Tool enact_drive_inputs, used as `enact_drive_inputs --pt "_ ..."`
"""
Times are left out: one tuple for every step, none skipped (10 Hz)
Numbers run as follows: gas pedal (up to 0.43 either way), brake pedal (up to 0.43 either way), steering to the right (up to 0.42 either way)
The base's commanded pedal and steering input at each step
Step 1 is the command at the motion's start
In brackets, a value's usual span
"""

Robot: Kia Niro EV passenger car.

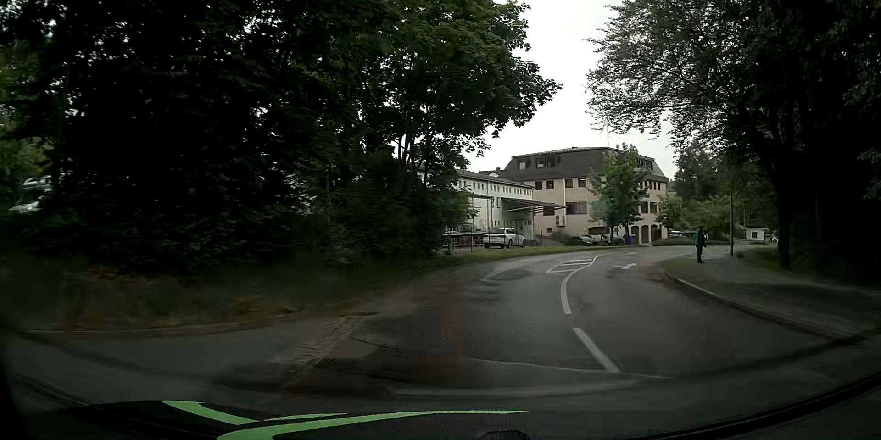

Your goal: Follow the waypoints while adhering to traffic rules and regulations

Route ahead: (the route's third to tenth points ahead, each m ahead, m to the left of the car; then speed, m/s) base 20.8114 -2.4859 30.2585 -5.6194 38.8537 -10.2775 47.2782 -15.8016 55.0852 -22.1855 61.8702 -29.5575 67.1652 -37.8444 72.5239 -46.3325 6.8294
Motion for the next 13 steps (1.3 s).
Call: enact_drive_inputs --pt "0.079 0.000 0.109" --pt "0.110 0.000 0.112" --pt "0.138 0.000 0.115" --pt "0.177 0.000 0.115" --pt "0.177 0.000 0.115" --pt "0.197 0.000 0.115" --pt "0.209 0.000 0.114" --pt "0.209 0.000 0.108" --pt "0.209 0.000 0.102" --pt "0.209 0.000 0.096" --pt "0.209 0.000 0.091" --pt "0.209 0.000 0.089" --pt "0.209 0.000 0.088"
